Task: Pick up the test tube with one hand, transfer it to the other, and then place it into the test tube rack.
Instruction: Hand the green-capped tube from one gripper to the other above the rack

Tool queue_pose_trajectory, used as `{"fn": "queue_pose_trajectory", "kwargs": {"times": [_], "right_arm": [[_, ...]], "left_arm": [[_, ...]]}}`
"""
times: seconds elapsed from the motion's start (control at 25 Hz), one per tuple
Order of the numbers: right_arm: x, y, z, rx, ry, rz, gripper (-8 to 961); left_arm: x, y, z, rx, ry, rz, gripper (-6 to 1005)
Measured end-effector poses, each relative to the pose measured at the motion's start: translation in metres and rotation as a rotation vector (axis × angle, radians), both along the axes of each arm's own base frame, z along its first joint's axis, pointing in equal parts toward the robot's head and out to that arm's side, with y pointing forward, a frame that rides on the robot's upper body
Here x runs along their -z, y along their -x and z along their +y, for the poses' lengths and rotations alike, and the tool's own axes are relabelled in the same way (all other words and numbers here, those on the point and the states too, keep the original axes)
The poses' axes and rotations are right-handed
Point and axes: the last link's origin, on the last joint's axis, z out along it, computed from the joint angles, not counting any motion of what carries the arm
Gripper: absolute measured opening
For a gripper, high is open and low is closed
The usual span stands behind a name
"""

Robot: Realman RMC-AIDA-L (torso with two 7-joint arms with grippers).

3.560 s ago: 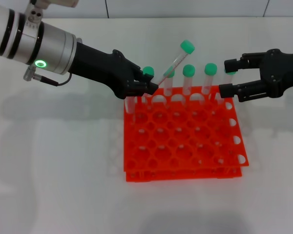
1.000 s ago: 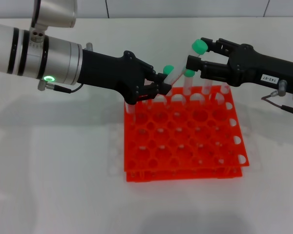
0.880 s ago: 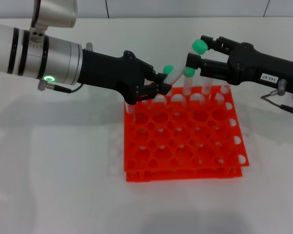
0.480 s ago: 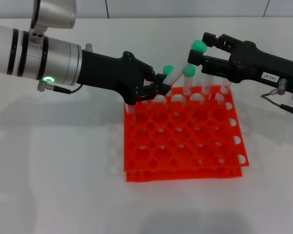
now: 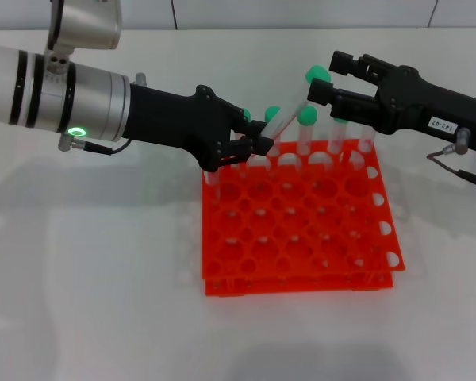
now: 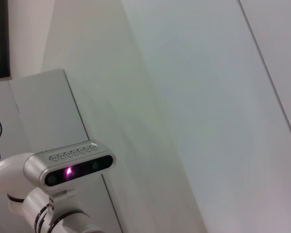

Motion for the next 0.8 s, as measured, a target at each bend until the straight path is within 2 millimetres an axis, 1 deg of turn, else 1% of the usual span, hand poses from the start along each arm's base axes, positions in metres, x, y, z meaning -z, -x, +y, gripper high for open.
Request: {"fn": "queue_pose_trajectory", "kwargs": {"times": [0.56, 0.8], "right_arm": [[0.0053, 0.0034, 0.0001, -0.012, 0.013, -0.006, 808], [0.0055, 0.0045, 0.0001, -0.018, 0.008, -0.004, 627]], "left_arm": [[0.0006, -0.0027, 0.0016, 0.009, -0.002, 0.006, 170], [0.0017, -0.0021, 0.0023, 0.008, -0.006, 0.013, 170]]}}
